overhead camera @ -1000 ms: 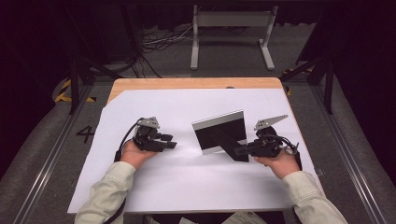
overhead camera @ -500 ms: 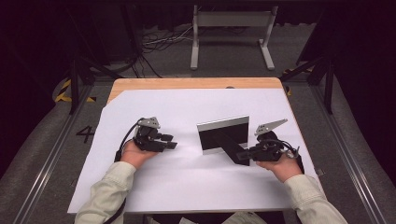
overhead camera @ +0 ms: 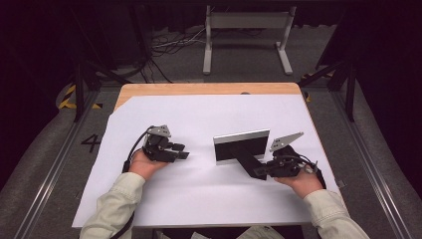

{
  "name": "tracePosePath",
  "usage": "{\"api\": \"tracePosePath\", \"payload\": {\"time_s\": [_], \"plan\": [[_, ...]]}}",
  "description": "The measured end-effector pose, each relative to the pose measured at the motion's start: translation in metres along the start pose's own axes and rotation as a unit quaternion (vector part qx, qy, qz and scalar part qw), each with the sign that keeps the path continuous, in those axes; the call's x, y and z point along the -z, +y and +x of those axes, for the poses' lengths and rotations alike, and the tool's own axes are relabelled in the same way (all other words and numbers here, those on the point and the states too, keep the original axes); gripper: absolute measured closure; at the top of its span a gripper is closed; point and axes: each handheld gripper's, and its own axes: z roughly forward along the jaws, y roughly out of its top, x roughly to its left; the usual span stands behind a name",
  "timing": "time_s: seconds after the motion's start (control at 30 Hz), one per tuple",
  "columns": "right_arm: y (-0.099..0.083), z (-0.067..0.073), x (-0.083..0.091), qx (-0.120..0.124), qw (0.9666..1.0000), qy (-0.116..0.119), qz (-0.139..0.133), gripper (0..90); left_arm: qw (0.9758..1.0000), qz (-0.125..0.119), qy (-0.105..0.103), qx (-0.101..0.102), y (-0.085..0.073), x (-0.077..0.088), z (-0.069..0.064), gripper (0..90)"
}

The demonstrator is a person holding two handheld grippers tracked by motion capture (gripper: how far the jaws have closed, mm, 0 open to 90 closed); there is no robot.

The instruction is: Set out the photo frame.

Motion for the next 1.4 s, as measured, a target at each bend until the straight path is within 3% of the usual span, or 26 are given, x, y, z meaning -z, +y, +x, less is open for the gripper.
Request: {"api": "tracePosePath", "payload": {"time_s": [0.2,0.43,0.77,1.0,1.1,1.27,1.4], "plan": [[-0.003,-0.002,-0.002,0.016,0.9999,-0.001,0.003,82.2,1.0,0.002,0.0,0.0,0.0,-0.001,0.0,57.0],[-0.005,-0.003,-0.004,0.043,0.9988,-0.017,0.017,80.1,1.0,0.001,0.0,0.0,0.001,-0.001,0.0,56.9],[-0.009,-0.003,-0.009,0.092,0.9934,-0.045,0.052,77.8,1.0,0.002,-0.001,-0.001,0.001,-0.001,0.0,56.9],[-0.012,-0.003,-0.011,0.112,0.99,-0.062,0.061,76.8,1.0,0.002,-0.001,-0.002,0.001,-0.001,0.0,56.9],[-0.012,-0.003,-0.011,0.111,0.9899,-0.063,0.061,76.4,1.0,0.003,-0.002,-0.002,0.001,-0.001,0.0,56.8],[-0.014,-0.005,-0.008,0.082,0.9937,-0.06,0.048,71.2,1.0,0.002,-0.002,-0.001,0.001,-0.002,-0.001,56.8],[-0.016,-0.005,-0.002,0.085,0.9939,-0.062,0.036,68.5,1.0,0.003,-0.002,-0.003,0.002,-0.003,0.0,56.6]]}}
